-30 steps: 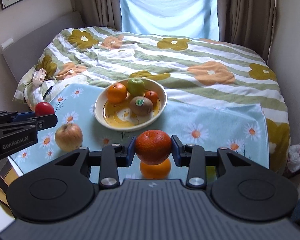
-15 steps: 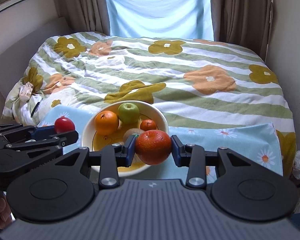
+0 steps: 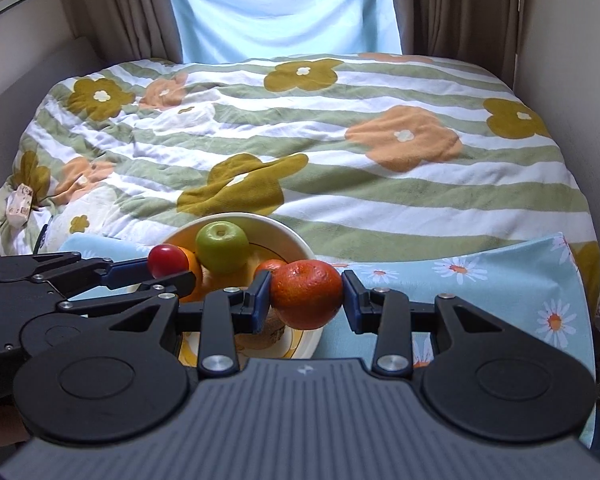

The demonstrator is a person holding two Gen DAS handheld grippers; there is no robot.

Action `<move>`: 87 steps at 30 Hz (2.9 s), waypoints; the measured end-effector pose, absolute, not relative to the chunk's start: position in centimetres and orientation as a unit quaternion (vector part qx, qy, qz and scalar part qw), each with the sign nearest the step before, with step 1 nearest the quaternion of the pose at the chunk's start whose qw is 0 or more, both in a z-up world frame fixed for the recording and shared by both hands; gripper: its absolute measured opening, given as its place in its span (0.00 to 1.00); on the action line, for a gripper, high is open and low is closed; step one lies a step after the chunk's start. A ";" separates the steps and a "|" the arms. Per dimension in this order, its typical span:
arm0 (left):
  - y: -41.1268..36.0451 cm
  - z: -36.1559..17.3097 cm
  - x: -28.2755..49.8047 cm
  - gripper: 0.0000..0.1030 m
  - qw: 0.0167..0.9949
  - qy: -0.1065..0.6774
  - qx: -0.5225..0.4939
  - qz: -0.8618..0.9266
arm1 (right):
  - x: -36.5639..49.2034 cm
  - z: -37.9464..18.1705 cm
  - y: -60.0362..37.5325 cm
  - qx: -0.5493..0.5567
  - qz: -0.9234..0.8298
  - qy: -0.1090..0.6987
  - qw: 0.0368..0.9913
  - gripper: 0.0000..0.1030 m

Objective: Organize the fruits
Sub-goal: 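Open the left tool to drop the tomato in the bowl while the right tool drops the tangerine, then withdraw both open tools from the bowl toward the loose fruits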

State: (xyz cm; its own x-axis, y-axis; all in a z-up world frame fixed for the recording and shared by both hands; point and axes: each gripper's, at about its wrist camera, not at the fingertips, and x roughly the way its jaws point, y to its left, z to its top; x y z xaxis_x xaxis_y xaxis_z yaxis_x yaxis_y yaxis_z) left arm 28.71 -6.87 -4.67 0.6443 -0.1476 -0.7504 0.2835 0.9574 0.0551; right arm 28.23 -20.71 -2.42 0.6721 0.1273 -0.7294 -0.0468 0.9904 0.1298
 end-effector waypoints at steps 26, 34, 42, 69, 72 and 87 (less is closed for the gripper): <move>-4.2 -3.0 27.2 0.89 0.919 0.371 0.081 -0.108 | 31.4 -3.5 -20.0 0.057 0.068 0.409 0.908 0.51; -1.7 -2.3 25.8 0.90 0.926 0.367 0.059 -0.070 | 32.3 -4.0 -17.2 0.034 0.102 0.405 0.908 0.51; 0.2 -2.4 25.1 0.90 0.926 0.372 0.043 -0.048 | 33.7 -6.0 -14.8 0.019 0.125 0.412 0.902 0.51; 1.4 0.7 21.2 0.91 0.942 0.331 0.027 -0.043 | 27.4 -1.5 -15.7 0.020 0.092 0.357 0.929 0.96; 1.2 1.5 19.6 0.90 0.946 0.321 0.023 -0.040 | 25.6 -0.6 -16.2 0.020 0.088 0.351 0.932 0.96; 0.0 4.2 10.0 0.91 0.960 0.276 0.010 -0.037 | 13.1 3.1 -18.6 0.018 0.069 0.321 0.944 0.96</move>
